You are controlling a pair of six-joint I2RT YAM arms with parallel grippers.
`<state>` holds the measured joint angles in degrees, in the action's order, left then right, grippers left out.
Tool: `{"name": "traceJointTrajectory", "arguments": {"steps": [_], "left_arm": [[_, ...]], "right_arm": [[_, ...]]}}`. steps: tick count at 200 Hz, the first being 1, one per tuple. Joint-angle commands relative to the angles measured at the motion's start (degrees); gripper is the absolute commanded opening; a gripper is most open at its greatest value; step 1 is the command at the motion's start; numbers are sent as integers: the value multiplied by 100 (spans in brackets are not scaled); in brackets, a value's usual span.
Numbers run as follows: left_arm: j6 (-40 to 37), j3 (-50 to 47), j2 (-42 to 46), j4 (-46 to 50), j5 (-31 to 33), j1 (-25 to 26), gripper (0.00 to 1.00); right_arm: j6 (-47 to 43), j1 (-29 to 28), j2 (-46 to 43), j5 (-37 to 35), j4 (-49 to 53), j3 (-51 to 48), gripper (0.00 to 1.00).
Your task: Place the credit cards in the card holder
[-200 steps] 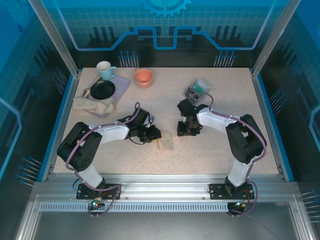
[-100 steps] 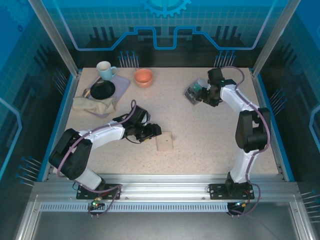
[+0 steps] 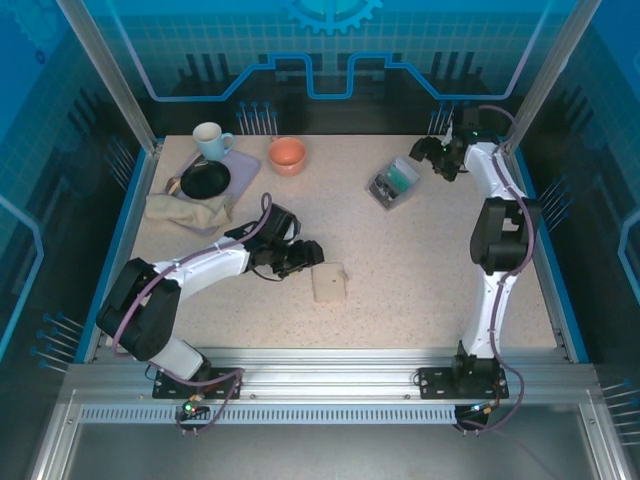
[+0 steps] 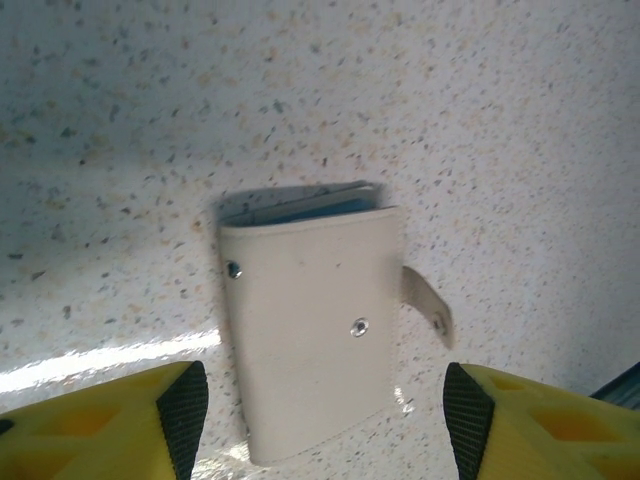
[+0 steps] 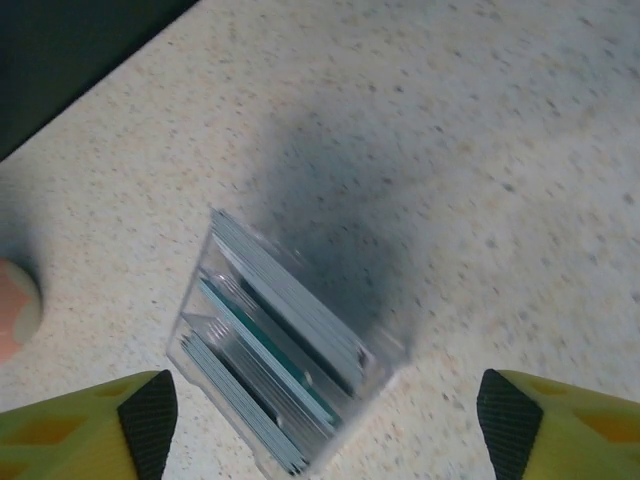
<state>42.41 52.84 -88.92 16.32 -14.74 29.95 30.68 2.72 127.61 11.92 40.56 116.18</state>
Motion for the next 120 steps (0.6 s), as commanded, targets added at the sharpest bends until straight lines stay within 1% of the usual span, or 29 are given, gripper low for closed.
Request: {"name": "traceJointTrajectory", "arguments": {"steps": [1, 8, 20, 47, 76, 98, 120], "left_arm": [[-84, 235, -113, 203, 76, -7, 67], [-96, 277, -129, 218, 69, -11, 67], [-115, 330, -152, 244, 33, -5, 66], [-137, 392, -146, 297, 84, -14, 66], [-146, 453, -218, 360, 104, -17, 67], [-154, 477, -253, 377, 111, -19, 67], [-167, 499, -275, 398, 124, -17, 67]], "right_arm": [[-153, 57, 706, 658, 419, 795, 88], [-154, 69, 964, 764, 486, 1103, 90], [-139, 78, 1292, 976, 524, 1527, 89], [-180, 77, 2015, 1408, 708, 2439, 90], [-199, 79, 2685, 2111, 762, 3209, 91], [-370, 40, 2959, 2734, 746, 3484, 89], [-896, -51, 2980, 3138, 939, 3475, 88]]}}
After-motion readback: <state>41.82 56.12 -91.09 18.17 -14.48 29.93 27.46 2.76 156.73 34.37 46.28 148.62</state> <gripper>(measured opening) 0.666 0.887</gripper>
